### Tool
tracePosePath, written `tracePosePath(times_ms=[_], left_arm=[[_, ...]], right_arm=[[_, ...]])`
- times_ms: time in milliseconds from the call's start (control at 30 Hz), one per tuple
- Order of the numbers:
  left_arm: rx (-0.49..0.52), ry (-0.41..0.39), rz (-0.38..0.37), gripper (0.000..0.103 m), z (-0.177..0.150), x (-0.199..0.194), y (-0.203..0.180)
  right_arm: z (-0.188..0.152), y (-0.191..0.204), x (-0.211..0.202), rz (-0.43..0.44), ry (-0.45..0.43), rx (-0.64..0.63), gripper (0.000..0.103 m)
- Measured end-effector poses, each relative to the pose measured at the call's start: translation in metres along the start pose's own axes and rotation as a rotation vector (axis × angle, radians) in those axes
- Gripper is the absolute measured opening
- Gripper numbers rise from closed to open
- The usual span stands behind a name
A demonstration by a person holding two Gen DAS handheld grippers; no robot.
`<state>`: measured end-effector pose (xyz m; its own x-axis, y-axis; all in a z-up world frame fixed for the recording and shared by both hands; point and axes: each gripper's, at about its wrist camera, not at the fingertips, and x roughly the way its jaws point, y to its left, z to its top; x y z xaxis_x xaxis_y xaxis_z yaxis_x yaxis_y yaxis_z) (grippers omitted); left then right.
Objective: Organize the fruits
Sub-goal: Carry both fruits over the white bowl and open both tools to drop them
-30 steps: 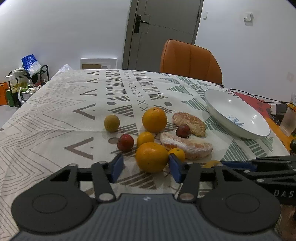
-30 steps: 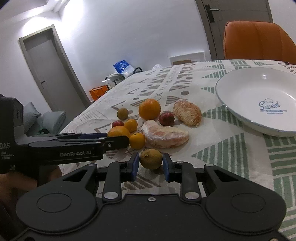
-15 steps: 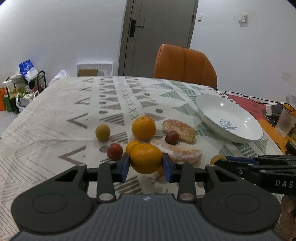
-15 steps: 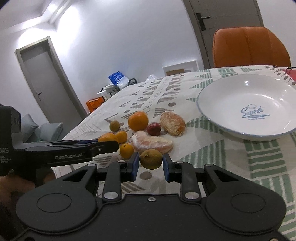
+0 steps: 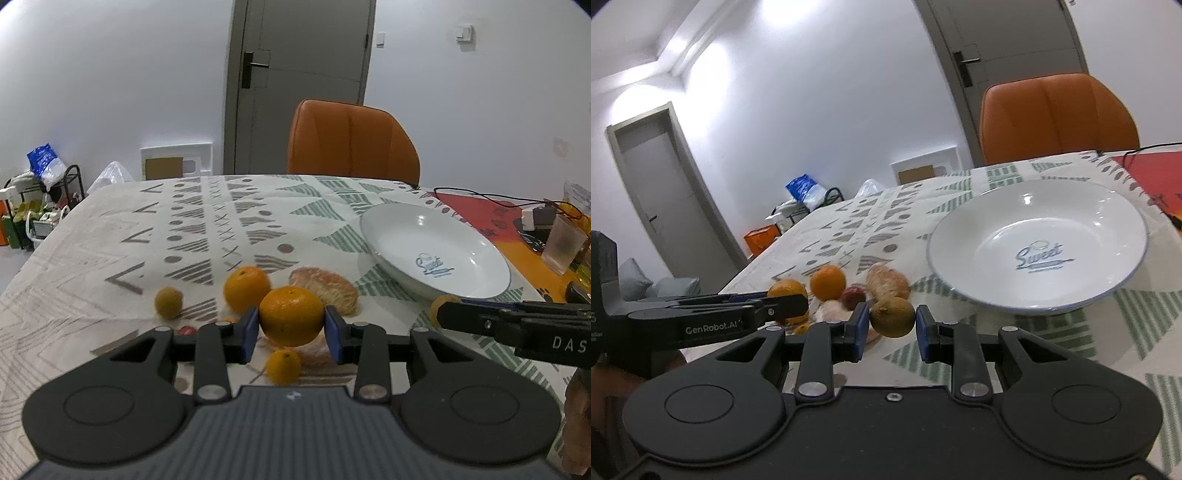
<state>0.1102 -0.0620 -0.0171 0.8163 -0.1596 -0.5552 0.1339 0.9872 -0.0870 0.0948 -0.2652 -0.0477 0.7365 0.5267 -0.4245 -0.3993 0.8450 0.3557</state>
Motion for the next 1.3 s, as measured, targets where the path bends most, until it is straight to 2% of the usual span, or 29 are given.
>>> tracePosePath(times_ms=[367,900,1033,1300], left_arm=[[0.044,-0.01,-0.024,0.037,0.013,0.015,-0.03],[0.1,-0.007,-0.05,0.037,0.03,0.04,-0.069],[0.116,-0.005,-0.052,0.037,0.033,0.046,-0.076],[0.128,-0.016,-0.061,0.037,0.04,0.054,-0.09]], right_arm=[[0.01,-0.024,-0.011,-0.039,-0.055,0.026,0.025],[0.015,-0.058,-0.011,-0.126,-0.089,0.071,0.026],[0.013,-0.064,-0.012,-0.133,-0.092,0.085,0.031],[0.011,-0.075,-0.027,-0.156,-0.11,0.114,0.033]])
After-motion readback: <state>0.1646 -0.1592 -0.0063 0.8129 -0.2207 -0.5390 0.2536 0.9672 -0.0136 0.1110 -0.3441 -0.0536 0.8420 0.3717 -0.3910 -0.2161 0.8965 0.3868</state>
